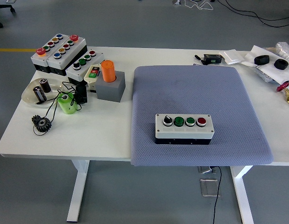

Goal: Pick up the button,place it on the desk,press the button,press the button

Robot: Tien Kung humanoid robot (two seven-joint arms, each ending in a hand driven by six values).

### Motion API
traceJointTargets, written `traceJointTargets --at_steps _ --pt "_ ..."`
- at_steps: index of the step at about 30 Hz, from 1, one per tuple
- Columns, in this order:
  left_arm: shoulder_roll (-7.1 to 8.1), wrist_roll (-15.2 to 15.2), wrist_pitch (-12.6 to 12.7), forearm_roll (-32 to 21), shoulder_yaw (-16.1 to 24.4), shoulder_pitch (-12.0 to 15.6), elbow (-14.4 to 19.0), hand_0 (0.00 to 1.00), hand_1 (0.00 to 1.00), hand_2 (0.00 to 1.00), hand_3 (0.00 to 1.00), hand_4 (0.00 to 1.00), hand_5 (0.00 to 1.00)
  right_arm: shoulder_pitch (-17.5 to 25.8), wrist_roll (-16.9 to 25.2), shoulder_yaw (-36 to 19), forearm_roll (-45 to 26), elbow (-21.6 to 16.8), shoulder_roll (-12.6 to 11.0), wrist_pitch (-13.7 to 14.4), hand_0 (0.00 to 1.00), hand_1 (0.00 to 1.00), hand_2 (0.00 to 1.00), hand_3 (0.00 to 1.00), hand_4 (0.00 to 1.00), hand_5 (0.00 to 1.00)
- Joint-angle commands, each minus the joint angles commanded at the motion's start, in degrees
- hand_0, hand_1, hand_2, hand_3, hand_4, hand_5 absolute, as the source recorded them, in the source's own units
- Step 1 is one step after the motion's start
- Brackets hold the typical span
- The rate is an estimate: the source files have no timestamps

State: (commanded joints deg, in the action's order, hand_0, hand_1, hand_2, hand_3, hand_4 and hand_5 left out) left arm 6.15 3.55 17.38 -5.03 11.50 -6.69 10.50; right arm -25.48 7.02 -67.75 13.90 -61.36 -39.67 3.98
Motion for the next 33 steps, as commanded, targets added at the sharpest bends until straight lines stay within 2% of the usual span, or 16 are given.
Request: traceJointTargets --at_steps 21,33 --pt "-0.19 -0.3 0.1 1.3 1.0 0.6 -0.1 0.665 0.719 0.720 0.520 0.335 0.998 0.4 -1.7 1.1 -1.4 0.1 0.2 -2.7 0.844 0.778 0.802 0.798 0.598 0.656" --pt "-0.14 -0.1 0.0 0.5 0.3 0.5 0.0 0.664 0.718 0.720 0.520 0.334 0.998 0.6 -2.0 1.1 -2.1 0.2 0.3 -3.2 0.839 0.771 0.791 0.777 0.588 0.665"
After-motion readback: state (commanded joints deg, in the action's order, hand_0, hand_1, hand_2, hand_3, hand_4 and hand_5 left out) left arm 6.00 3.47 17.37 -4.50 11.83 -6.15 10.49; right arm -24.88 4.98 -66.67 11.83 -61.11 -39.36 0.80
